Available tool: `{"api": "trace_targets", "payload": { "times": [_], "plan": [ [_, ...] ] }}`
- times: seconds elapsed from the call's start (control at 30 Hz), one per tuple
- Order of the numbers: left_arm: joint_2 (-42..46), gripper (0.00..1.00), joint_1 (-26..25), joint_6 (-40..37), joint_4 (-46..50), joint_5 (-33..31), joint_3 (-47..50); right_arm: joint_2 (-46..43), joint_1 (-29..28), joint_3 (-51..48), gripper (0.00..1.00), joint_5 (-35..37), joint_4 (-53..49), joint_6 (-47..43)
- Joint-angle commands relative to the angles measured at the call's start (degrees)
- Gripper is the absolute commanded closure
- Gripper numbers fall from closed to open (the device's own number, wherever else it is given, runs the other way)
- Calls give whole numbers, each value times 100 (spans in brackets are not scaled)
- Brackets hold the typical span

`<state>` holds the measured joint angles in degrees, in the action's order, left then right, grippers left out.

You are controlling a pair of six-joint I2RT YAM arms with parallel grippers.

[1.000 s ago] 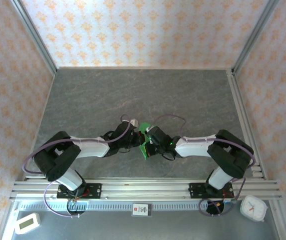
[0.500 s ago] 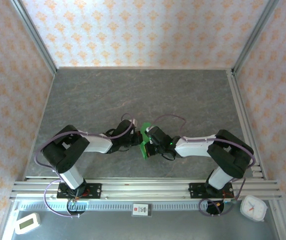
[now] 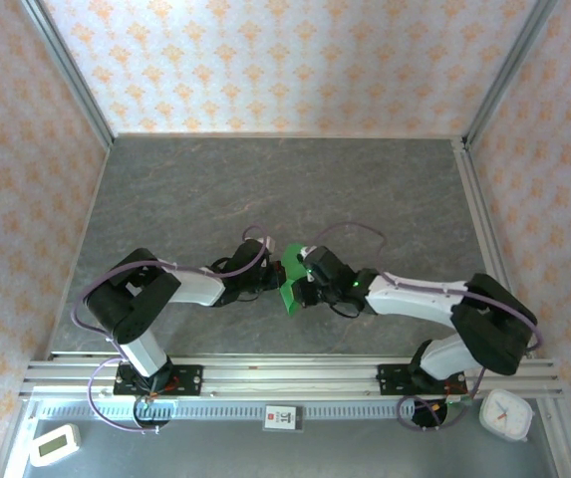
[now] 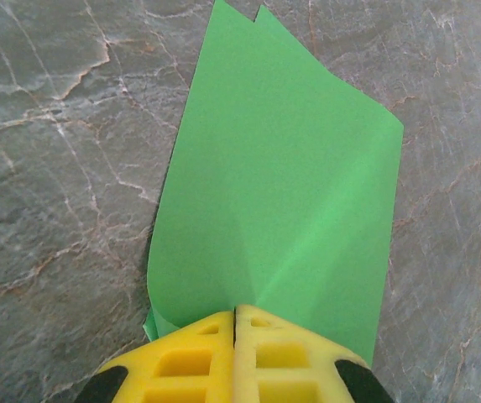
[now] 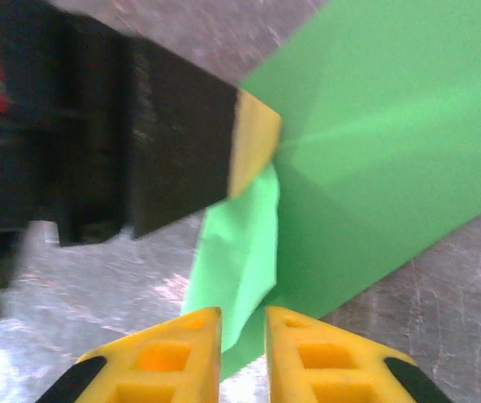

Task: Fold a paper plane with a square sheet of paper (pick it up from the middle)
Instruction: Third fold the triangle at the center of the table.

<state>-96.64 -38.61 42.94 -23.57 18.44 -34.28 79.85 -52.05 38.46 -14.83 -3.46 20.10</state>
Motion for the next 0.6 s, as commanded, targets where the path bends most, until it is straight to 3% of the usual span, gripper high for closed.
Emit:
{"api": "trace_targets", "payload": {
  "times": [0.0, 0.17, 0.57],
  "plan": [
    [-236, 100, 7, -110, 345, -347, 174, -154, 20, -26, 89, -274, 98, 330],
    [-264, 100, -3, -118, 364, -360, 151, 72, 20, -71, 99, -722, 762, 660],
    [-357, 100, -4, -128, 380, -332, 98, 1056, -68, 132, 100, -1077, 1293, 684]
  ]
}}
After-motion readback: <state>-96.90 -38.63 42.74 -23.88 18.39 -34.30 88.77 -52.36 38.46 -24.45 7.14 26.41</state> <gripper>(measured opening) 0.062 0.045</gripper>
